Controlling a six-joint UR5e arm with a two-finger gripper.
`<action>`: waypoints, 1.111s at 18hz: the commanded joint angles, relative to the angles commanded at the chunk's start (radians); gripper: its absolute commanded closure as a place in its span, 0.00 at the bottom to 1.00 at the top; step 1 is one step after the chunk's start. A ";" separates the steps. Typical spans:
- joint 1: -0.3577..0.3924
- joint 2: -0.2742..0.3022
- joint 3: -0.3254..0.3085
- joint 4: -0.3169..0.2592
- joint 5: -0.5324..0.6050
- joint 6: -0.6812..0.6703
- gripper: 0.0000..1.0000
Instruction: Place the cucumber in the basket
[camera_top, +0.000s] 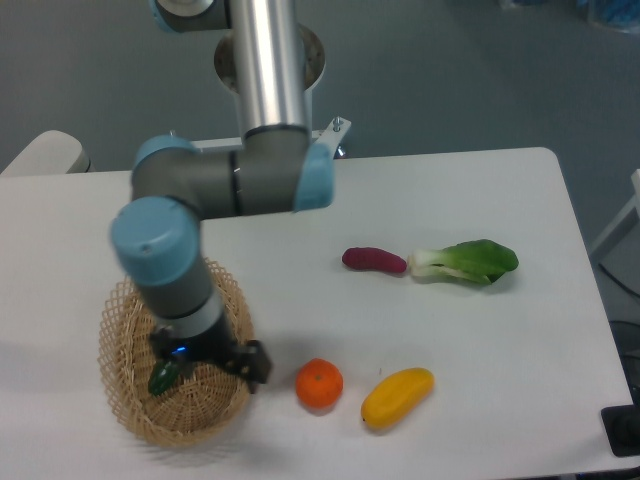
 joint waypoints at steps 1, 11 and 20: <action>0.023 0.008 0.003 0.000 -0.005 0.051 0.00; 0.247 0.101 -0.014 -0.112 -0.063 0.649 0.00; 0.289 0.129 -0.037 -0.175 -0.078 0.767 0.00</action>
